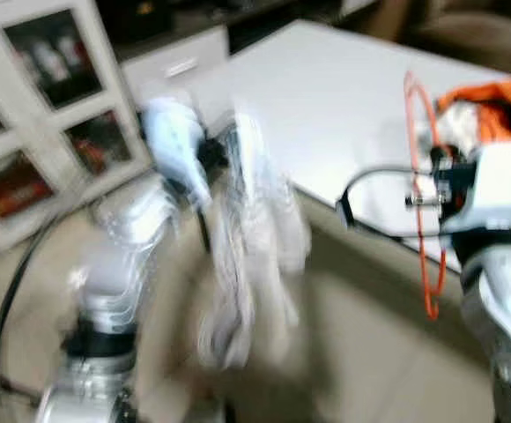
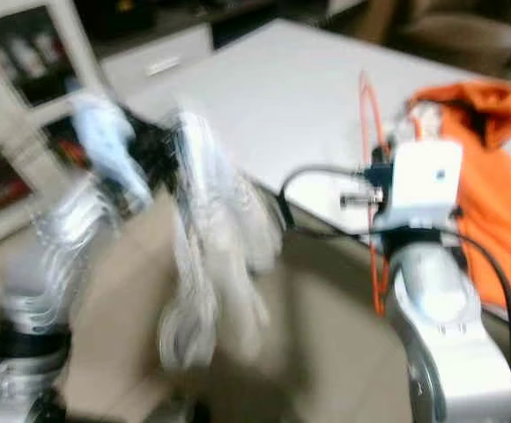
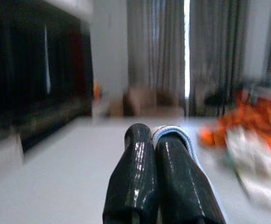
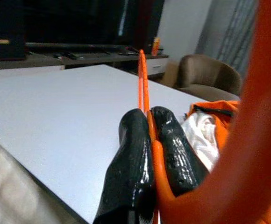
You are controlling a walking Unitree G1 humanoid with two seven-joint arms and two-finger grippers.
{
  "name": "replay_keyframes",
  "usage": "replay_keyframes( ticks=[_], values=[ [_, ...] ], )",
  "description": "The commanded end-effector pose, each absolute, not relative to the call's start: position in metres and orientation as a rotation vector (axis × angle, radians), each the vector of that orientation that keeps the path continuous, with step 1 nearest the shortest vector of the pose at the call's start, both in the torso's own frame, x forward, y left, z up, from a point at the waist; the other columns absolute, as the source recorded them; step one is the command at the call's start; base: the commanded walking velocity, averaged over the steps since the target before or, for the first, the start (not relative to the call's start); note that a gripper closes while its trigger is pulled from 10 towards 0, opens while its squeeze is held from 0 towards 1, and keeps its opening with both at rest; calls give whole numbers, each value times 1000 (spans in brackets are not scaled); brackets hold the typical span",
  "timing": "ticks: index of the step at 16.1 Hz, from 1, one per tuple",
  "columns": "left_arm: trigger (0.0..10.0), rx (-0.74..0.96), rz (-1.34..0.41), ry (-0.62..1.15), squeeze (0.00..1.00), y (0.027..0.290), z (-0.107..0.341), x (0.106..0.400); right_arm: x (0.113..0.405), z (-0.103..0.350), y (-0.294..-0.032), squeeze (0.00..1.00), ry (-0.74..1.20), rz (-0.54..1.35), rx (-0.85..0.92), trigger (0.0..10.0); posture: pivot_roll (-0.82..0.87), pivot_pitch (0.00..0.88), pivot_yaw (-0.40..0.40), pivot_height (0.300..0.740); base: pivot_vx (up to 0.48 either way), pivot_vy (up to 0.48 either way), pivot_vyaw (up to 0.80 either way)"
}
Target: Hang hanger
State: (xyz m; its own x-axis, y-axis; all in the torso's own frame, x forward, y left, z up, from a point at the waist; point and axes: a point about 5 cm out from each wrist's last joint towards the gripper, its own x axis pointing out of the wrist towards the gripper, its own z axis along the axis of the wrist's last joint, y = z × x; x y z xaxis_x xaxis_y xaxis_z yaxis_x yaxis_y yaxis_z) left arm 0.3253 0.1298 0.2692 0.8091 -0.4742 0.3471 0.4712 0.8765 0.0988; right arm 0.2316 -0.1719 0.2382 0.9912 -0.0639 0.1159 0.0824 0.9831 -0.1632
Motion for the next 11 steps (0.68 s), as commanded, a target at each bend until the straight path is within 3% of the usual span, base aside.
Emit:
replay_keyframes(
  ticks=[1, 3, 4, 6, 9, 11],
  values=[
    [10000, -34, -525, -525, 0, 130, 315, 334, 229, 241, -176, 0, -118, -92, -181, 10000, -171, 72, 38, 740, 368, 0, -800],
    [10000, -40, -580, -668, 0, 117, 370, 345, 231, 241, -175, 0, -117, -94, -178, 10000, -168, 70, 43, 740, 369, 0, -800],
    [10000, -95, -634, -796, 0, 101, 422, 350, 232, 242, -173, 0, -123, -91, -173, 10000, -172, 68, 50, 740, 360, 0, -800],
    [10000, -144, -669, -900, 0, 94, 465, 345, 232, 243, -170, 0, -131, -89, -169, 10000, -176, 69, 63, 740, 360, 0, -800],
    [10000, -148, -654, -1007, 0, 98, 508, 338, 228, 244, -170, 0, -138, -105, -173, 10000, -189, 73, 87, 740, 351, 0, -800],
    [10000, -43, -557, -943, 0, 101, 496, 356, 226, 243, -171, 0, -130, -111, -171, 10000, -197, 77, 96, 740, 349, 0, -800]
  ],
)
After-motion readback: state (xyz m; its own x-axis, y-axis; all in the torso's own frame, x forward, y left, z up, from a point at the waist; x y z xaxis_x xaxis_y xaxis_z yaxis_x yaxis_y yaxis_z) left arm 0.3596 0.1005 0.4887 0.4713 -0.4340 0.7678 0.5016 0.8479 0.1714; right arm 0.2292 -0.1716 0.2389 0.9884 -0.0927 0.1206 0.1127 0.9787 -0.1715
